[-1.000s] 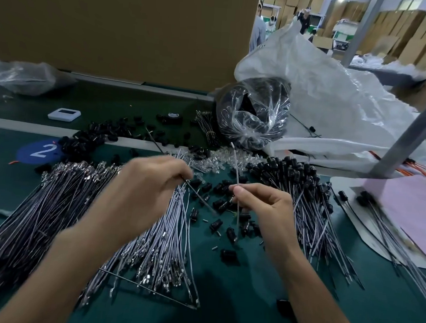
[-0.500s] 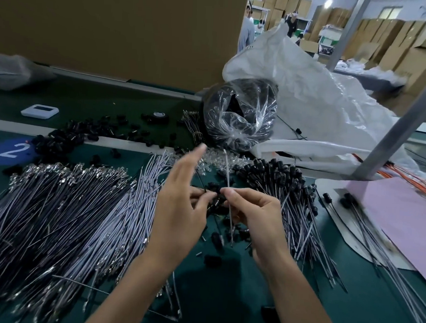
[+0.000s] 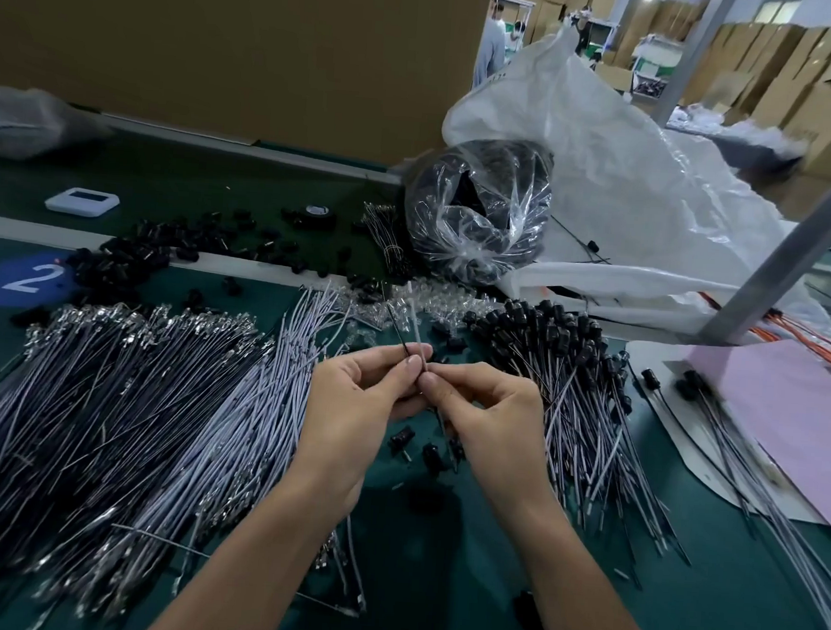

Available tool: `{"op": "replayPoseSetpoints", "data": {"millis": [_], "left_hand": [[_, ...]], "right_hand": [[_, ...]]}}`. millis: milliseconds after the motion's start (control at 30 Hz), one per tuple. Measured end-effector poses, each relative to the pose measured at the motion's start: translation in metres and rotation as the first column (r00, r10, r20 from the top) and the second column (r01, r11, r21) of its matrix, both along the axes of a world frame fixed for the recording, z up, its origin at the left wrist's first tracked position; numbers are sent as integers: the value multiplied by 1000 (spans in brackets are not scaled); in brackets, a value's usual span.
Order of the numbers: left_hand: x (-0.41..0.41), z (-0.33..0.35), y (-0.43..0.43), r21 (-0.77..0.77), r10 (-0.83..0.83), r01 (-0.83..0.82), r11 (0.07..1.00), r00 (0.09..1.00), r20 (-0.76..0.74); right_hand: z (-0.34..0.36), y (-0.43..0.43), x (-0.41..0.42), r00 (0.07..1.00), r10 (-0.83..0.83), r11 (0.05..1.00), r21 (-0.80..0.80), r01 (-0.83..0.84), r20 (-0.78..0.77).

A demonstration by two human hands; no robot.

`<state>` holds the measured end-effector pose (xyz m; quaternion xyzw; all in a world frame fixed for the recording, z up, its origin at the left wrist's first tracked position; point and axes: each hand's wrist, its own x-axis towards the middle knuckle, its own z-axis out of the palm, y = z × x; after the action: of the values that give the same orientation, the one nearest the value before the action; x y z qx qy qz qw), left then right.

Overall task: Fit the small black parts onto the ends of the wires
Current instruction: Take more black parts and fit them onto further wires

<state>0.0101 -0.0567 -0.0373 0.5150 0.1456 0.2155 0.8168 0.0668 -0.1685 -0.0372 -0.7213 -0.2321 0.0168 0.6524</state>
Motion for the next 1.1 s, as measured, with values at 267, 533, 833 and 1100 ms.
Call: {"op": "replayPoseSetpoints", "data": {"millis": [267,533,833,1100], "left_hand": [[-1,-1,1,-166,-124,125,978,992,14],[12,30,29,221,56,-52,974,998,-11],[99,16,145,975,564,169,142,796,-220],[125,2,173,927,535,375,21,779,-327]], "right_hand": [[-2,-2,1,995,-23,997,-67,30,102],[-1,-6,8,989,-137,986,105,131,47],[-2,-2,3,978,-151,989,30,148,144],[-5,0,1,970,-134,991,7,135,202]]}}
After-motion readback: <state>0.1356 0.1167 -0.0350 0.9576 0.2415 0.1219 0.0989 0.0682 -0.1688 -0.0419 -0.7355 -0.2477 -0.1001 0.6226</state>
